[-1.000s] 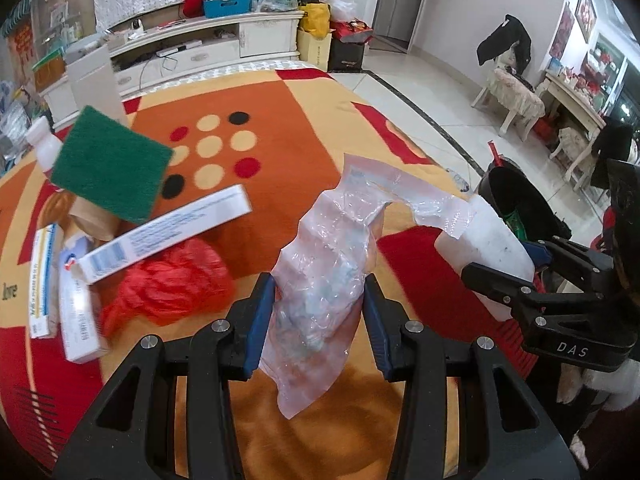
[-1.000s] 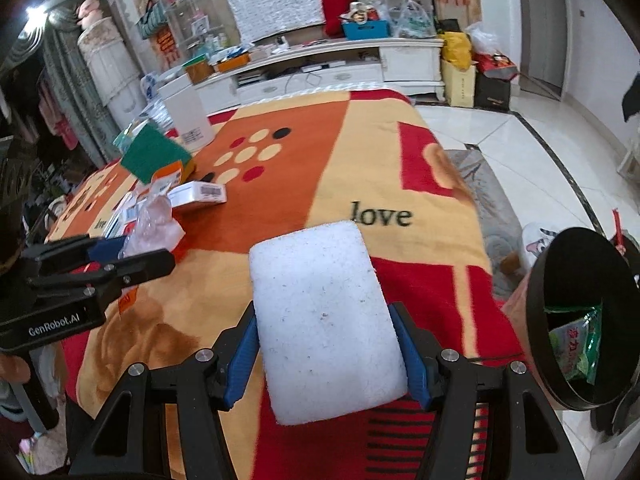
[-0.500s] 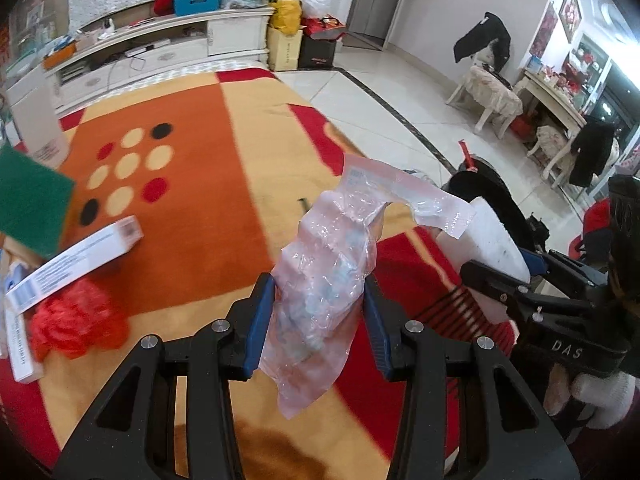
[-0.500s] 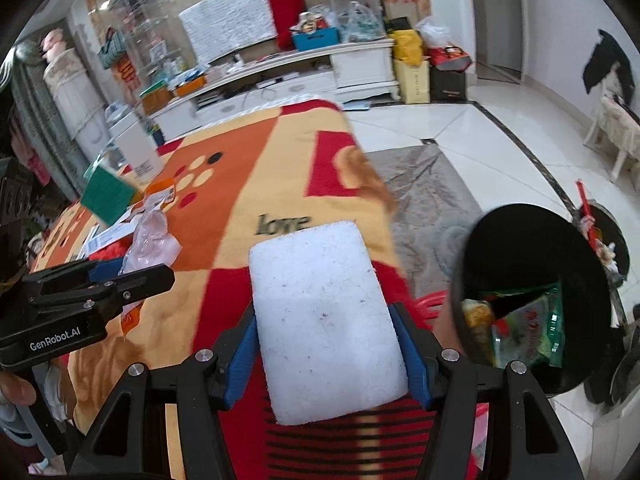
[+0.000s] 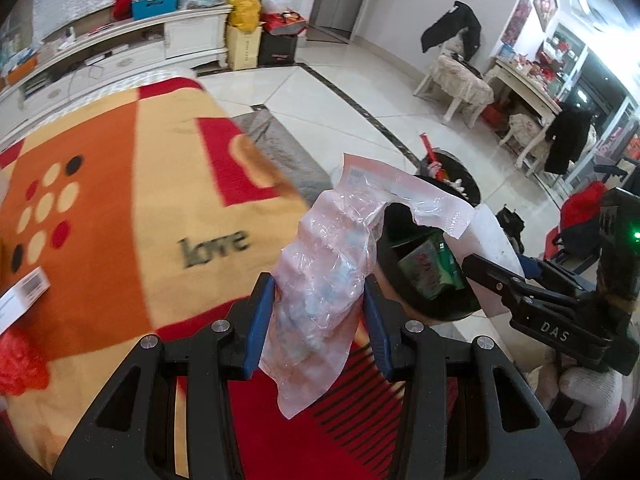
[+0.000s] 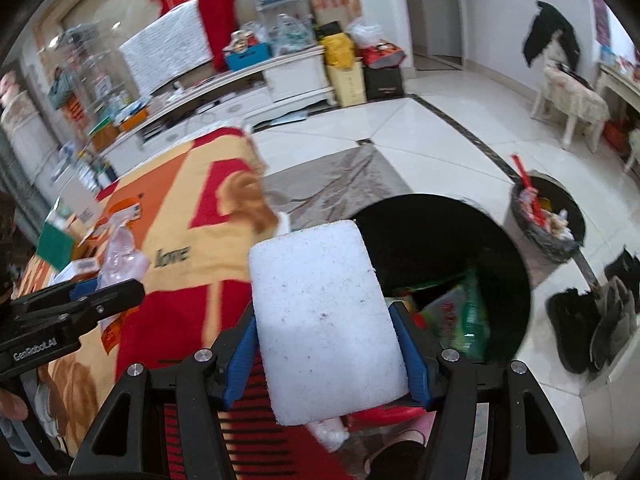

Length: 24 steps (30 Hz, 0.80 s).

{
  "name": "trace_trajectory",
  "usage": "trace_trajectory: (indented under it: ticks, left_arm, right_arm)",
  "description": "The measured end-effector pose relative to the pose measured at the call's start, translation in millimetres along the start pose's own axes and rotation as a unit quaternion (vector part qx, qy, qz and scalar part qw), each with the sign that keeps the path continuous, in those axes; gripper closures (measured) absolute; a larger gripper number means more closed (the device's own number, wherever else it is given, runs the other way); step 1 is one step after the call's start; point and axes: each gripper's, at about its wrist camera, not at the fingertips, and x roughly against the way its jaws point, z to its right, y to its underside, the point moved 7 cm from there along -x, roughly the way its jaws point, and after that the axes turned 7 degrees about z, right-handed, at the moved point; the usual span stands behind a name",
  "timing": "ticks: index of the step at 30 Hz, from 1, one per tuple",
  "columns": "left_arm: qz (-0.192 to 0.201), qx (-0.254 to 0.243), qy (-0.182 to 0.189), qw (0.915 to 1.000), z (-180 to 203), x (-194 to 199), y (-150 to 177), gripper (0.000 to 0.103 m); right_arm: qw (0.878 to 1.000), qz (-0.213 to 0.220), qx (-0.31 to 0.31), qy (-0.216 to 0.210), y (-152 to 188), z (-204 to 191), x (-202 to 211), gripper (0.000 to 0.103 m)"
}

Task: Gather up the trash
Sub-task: 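Carry the foam block and plastic bag over the black bin with both tools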

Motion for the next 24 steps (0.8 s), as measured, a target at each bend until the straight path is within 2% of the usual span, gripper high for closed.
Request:
trace_trajectory:
  ticks: [8, 15, 24]
  left_arm:
    - [-0.01, -0.011, 0.031, 0.9994, 40, -25, -12, 0.061]
    - [-0.022, -0.003, 0.059, 0.998, 65, -45, -19, 0.061]
    - [-0.034, 0.023, 0.092, 0.9949, 75, -61, -24, 0.06]
  right_arm:
    - [0.999, 0.001, -0.035, 0.033, -6, 50, 1, 0.042]
    - [0.998, -0.002, -0.047, 0.045, -5, 69, -4, 0.042]
    - [0.997, -0.005, -0.062, 0.053, -6, 82, -11, 0.042]
